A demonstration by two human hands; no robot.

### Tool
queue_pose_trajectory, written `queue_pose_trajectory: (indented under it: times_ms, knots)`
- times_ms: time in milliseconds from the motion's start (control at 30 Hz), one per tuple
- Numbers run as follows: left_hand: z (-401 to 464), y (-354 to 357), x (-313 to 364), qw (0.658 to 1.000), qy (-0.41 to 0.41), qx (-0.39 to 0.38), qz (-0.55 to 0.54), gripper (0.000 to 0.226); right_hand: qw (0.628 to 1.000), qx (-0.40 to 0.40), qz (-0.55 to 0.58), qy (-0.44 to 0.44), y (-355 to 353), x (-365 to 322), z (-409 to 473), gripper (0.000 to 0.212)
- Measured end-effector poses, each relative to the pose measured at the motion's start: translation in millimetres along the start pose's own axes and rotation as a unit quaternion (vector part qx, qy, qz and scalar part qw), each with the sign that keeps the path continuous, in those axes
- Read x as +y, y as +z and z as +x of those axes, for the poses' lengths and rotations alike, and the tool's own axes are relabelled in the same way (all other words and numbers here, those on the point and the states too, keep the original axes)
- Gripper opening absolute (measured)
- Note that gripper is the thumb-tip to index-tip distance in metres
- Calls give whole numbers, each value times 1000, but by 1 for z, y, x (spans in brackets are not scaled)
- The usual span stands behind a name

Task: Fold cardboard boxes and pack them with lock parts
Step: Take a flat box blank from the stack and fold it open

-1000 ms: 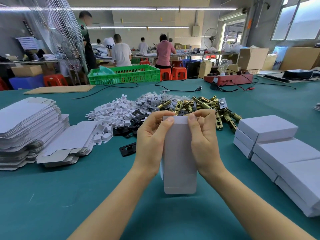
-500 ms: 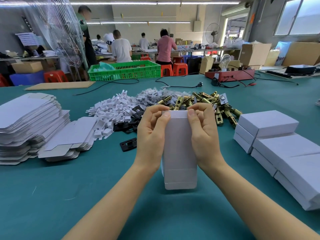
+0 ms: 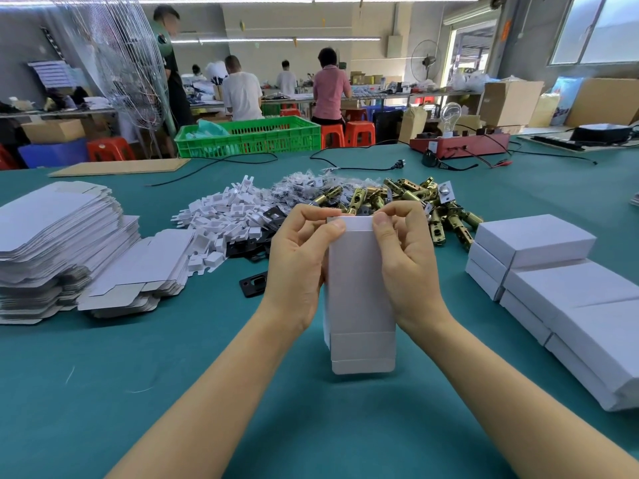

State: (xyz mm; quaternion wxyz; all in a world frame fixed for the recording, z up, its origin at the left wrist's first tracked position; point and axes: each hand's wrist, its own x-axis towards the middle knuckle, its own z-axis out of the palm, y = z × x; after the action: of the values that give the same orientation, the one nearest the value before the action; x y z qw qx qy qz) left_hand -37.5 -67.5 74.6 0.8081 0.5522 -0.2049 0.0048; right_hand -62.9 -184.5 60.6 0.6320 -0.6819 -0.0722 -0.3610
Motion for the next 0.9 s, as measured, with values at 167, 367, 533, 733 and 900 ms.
queue_pose_trajectory:
  times_ms: [167, 367, 533, 733, 900]
  knots:
    - [-1, 1, 0, 999, -4, -29, 19, 13, 1000, 12, 4, 26, -4, 1, 4, 15]
    - [-1, 1, -6, 999, 11, -36, 28, 13, 1000, 8, 1, 1, -4, 0, 4, 15]
    - [-2, -1, -11, 990, 64, -52, 112, 8, 1000, 18, 8, 1, -2, -1, 4, 15]
    - [1, -1, -13, 992, 61, -9, 111, 12, 1000, -5, 13, 3, -2, 2, 2, 18]
    - [4, -2, -13, 996, 29, 1, 89, 10, 1000, 4, -16, -7, 0, 8, 0, 15]
